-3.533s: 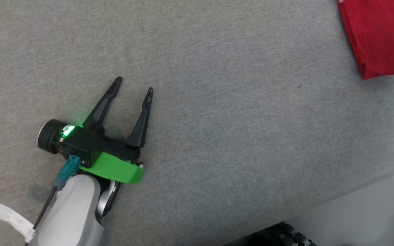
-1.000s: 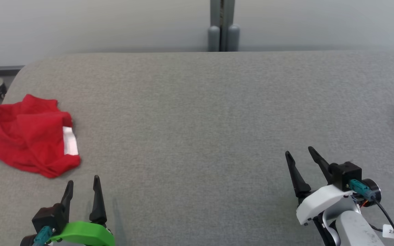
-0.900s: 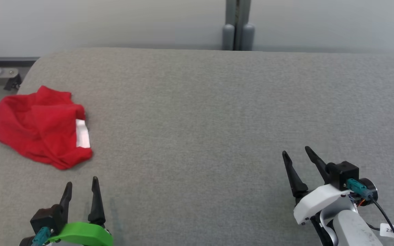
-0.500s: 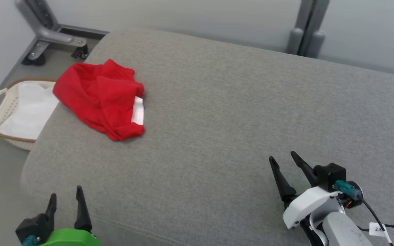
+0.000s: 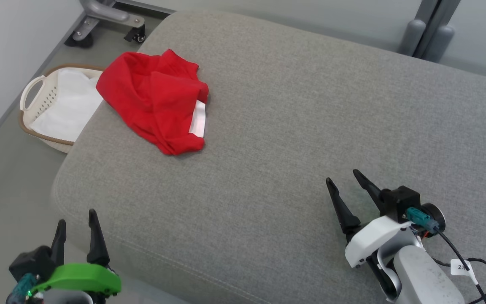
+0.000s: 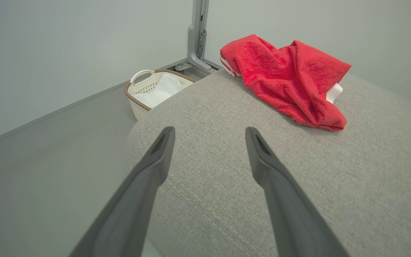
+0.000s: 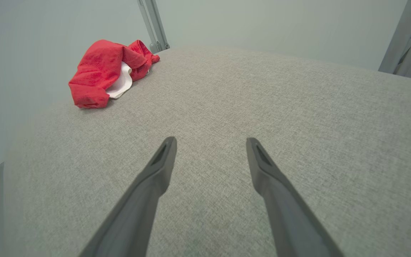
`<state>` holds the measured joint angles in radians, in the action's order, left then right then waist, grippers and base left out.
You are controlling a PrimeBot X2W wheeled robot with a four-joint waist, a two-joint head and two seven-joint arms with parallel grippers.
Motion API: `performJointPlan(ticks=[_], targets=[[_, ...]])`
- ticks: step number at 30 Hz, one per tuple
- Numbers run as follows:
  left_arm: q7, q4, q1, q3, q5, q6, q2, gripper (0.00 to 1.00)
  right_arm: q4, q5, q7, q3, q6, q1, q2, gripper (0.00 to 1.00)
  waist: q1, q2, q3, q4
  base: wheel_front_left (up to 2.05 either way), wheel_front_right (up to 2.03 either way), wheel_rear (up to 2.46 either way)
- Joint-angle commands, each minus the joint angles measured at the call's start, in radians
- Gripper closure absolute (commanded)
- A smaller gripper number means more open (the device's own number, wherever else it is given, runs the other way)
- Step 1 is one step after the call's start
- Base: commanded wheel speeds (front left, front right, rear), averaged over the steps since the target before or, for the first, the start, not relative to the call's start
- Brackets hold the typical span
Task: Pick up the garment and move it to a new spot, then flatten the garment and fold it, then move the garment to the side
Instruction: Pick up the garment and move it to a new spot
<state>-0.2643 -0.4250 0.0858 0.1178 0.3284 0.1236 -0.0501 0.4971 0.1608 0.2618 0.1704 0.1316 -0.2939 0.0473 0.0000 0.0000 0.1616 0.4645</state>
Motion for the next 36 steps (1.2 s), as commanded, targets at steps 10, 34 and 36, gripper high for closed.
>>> performJointPlan(ticks=[10,34,36], targets=[[0.0,-0.073,0.271,-0.116,0.134,0.009,-0.106,0.0,-0.058,-0.076,0.004,-0.027,-0.002,-0.102,0.006,0.0,0.0,0.0,0.204,-0.107,0.0,0.0,0.0],[0.042,-0.406,0.72,-0.564,0.68,0.008,-0.451,0.08,-0.171,-0.111,0.001,-0.058,-0.002,-0.177,0.011,0.0,0.0,0.0,0.4,-0.308,0.0,0.0,0.0],[0.041,-0.431,0.704,-0.591,0.705,0.008,-0.443,1.0,-0.168,-0.105,0.001,-0.06,-0.002,-0.167,0.012,0.0,0.0,0.0,0.39,-0.313,0.0,0.0,0.0]])
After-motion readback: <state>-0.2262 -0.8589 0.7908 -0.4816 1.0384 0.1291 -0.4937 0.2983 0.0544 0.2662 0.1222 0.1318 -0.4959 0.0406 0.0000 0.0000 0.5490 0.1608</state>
